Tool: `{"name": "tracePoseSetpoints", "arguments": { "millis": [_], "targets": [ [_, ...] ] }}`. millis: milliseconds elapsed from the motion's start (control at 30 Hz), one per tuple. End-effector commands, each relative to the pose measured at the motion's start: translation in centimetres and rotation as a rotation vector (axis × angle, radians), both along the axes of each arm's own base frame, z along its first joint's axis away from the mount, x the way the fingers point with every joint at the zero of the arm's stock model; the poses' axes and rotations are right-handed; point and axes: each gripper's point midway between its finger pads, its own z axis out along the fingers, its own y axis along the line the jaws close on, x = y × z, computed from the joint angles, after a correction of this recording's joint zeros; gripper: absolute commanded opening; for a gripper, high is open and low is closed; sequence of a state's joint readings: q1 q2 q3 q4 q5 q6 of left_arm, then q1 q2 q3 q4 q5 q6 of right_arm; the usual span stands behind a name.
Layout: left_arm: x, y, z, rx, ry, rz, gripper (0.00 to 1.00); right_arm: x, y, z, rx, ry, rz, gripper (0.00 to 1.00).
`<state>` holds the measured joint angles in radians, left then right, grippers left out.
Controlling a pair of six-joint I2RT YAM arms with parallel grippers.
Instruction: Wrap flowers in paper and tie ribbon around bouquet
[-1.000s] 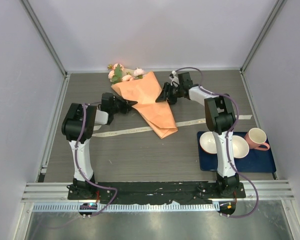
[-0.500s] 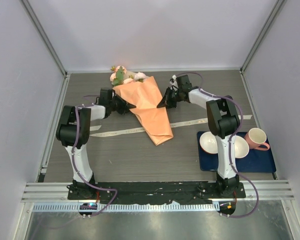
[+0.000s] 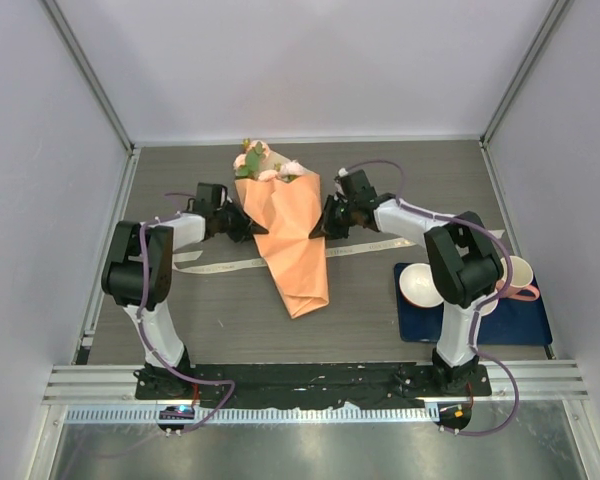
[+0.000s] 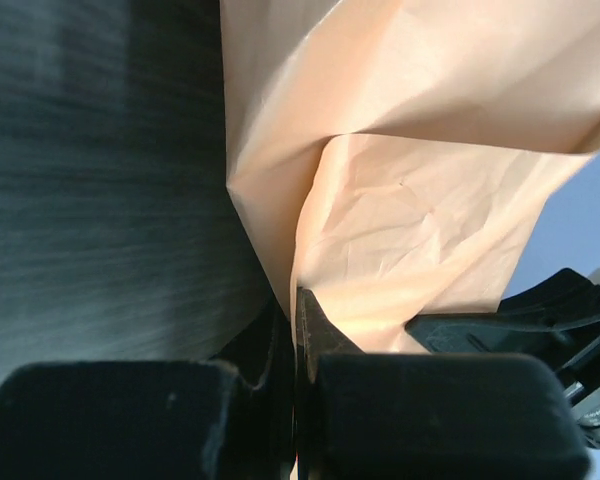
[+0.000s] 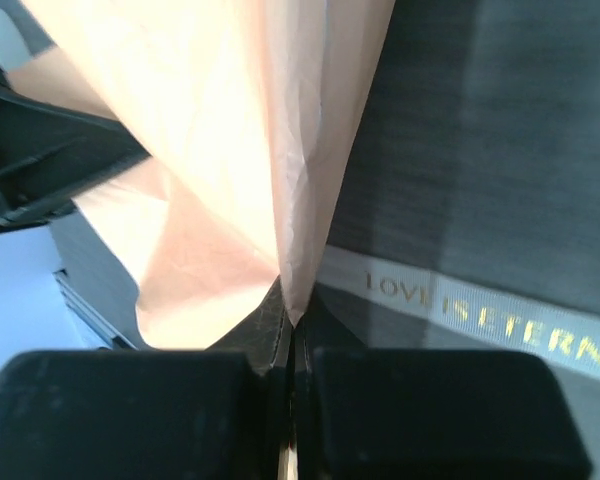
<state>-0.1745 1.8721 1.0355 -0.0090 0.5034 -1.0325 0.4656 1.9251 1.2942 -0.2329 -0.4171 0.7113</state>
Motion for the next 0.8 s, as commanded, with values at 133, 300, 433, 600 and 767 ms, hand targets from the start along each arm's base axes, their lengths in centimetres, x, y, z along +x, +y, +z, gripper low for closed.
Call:
{"name": "tracePoseSetpoints", "arguments": {
  "millis": [133,300,433,600,767],
  "targets": [
    [-3.7,0.7,0.4,0.083,0.011,-0.123,0.00,-2.8,0.6,1.0,-0.064,-0.062,-0.050,0.01],
    [-4.3,1.3,-0.1,0.155,0.013,-0.151,0.04,-3.9,0.6,0.5,-0.097,-0.066,-0.037,0.04],
    [-4.6,1.7,-0.5,0.184,0.014,-0.152,0.16,-4.4,0.7,-0.4,-0.104,-0.048,-0.031,0.06],
    [-4.3,2.6,-0.2,0.246,0.000,-0.158,0.23,-4.8,1.1,-0.6,-0.110,-0.049,-0.019,0.09],
    [-3.7,2.8,0.1,0.268,-0.008,-0.165,0.31,-5.0,1.5,-0.4,-0.098,-0.046,-0.023,0.15]
  ]
}}
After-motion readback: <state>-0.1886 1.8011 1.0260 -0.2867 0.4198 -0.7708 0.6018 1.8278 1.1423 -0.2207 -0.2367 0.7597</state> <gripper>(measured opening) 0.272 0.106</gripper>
